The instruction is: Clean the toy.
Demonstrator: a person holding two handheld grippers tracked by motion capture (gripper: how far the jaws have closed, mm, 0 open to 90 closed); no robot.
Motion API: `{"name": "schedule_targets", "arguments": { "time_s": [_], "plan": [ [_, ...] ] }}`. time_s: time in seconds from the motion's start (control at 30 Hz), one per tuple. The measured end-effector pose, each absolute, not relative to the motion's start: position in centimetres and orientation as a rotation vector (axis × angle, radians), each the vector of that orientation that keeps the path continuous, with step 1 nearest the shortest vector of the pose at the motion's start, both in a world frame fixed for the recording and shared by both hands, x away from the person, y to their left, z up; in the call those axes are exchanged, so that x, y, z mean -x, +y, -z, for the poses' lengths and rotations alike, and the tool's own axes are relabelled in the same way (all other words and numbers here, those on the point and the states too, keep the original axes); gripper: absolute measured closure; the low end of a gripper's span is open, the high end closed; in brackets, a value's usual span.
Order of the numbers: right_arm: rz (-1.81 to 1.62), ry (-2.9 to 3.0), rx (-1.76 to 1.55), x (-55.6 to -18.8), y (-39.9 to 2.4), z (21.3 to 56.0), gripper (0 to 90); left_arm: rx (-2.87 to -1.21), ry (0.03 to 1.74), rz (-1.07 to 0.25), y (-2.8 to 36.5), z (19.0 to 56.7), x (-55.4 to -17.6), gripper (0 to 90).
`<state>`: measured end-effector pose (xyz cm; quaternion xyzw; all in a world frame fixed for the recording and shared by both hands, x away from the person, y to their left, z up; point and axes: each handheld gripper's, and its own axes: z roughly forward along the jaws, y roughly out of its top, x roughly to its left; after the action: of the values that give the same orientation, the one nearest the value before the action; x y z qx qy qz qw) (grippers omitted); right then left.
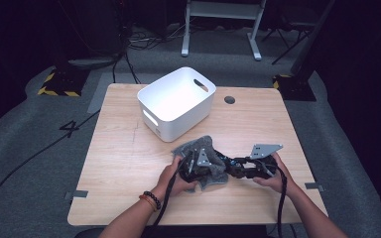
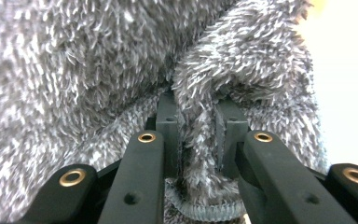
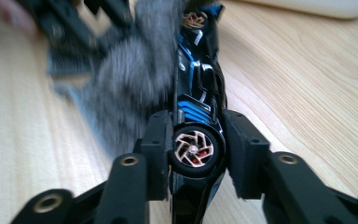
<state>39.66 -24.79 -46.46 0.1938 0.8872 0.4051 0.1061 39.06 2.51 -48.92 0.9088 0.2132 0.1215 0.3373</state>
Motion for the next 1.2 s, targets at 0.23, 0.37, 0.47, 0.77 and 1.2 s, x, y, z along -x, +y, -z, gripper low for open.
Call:
{"name": "schedule_targets", "arguments": {
  "time_s": [0.23,0.37,0.47,0.77,1.2],
  "plan": [
    [-1.130,2.662,-0.550,-40.2,-24.1,47.1,64.9,-2.305,0.696,-0.368,5.4,48.4,-40.6,74.8],
    [-1.127,2.682,-0.503,-40.0,-24.3,47.1,65.0,-2.243,0.713,-0.365,6.1,47.3,-40.7,74.7],
    [-1.145,2.719,-0.434,-39.5,-24.4,47.1,65.0,-2.207,0.644,-0.369,5.4,45.9,-40.0,74.8],
    [-1.129,2.730,-0.382,-39.0,-24.1,47.0,64.6,-2.188,0.452,-0.419,2.8,43.2,-37.4,74.9],
    [-1.142,2.751,-0.311,-38.5,-23.3,47.0,65.0,-2.246,0.373,-0.318,1.9,43.6,-37.4,76.0]
  ]
}}
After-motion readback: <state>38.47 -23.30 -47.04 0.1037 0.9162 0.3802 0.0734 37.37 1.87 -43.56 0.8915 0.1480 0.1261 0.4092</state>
